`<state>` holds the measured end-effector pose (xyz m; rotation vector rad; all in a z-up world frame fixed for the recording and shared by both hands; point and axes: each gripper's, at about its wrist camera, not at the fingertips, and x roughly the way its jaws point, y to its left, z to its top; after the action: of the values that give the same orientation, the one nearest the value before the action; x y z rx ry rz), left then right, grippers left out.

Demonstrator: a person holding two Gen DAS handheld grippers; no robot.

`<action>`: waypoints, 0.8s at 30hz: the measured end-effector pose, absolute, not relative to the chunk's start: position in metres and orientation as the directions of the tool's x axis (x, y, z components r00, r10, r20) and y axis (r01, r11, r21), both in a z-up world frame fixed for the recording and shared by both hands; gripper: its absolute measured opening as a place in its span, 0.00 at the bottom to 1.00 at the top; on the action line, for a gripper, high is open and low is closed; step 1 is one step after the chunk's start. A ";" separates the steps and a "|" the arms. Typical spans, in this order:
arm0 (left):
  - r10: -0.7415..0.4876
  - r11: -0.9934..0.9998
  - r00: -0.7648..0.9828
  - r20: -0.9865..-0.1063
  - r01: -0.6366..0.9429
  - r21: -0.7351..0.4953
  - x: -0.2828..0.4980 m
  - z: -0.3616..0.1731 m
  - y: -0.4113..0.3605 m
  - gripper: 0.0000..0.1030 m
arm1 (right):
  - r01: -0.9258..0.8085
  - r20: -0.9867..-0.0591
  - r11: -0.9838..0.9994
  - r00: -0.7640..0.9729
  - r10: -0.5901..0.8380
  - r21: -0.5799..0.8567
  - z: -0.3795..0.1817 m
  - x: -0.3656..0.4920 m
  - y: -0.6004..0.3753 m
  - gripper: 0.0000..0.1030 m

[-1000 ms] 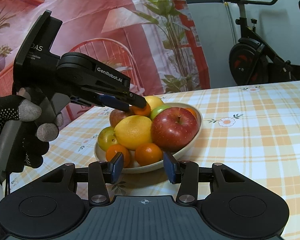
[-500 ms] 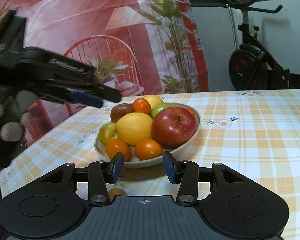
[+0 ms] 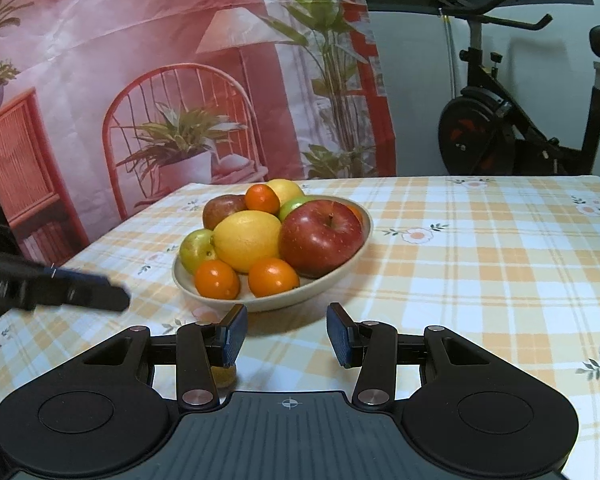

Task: Organize fruits
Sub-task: 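Move the left tool to the small brown fruit and close on it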

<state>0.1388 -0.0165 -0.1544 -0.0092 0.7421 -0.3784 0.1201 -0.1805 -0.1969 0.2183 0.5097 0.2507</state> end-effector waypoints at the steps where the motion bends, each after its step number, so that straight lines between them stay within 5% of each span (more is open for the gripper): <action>1: -0.345 0.930 0.665 -0.663 0.340 -0.143 0.136 -0.157 -0.015 0.45 | -0.181 -0.454 0.947 0.843 0.288 0.265 -0.197 0.119 -0.181 0.40; 15: -0.378 0.897 0.589 -0.714 0.423 -0.126 0.113 -0.180 -0.023 0.44 | -0.209 -0.452 0.944 0.838 0.307 0.254 -0.196 0.110 -0.178 0.40; 20: -0.377 0.896 0.582 -0.721 0.426 -0.124 0.112 -0.184 -0.024 0.29 | -0.224 -0.447 0.940 0.835 0.321 0.258 -0.196 0.110 -0.179 0.40; 24: -0.360 0.906 0.596 -0.718 0.408 -0.115 0.113 -0.184 -0.023 0.29 | -0.252 -0.448 0.935 0.826 0.342 0.249 -0.195 0.110 -0.175 0.40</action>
<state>0.1127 -0.0227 -0.1835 0.0638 0.8187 -0.4461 0.1100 -0.1747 -0.1955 0.1824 0.5085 0.3174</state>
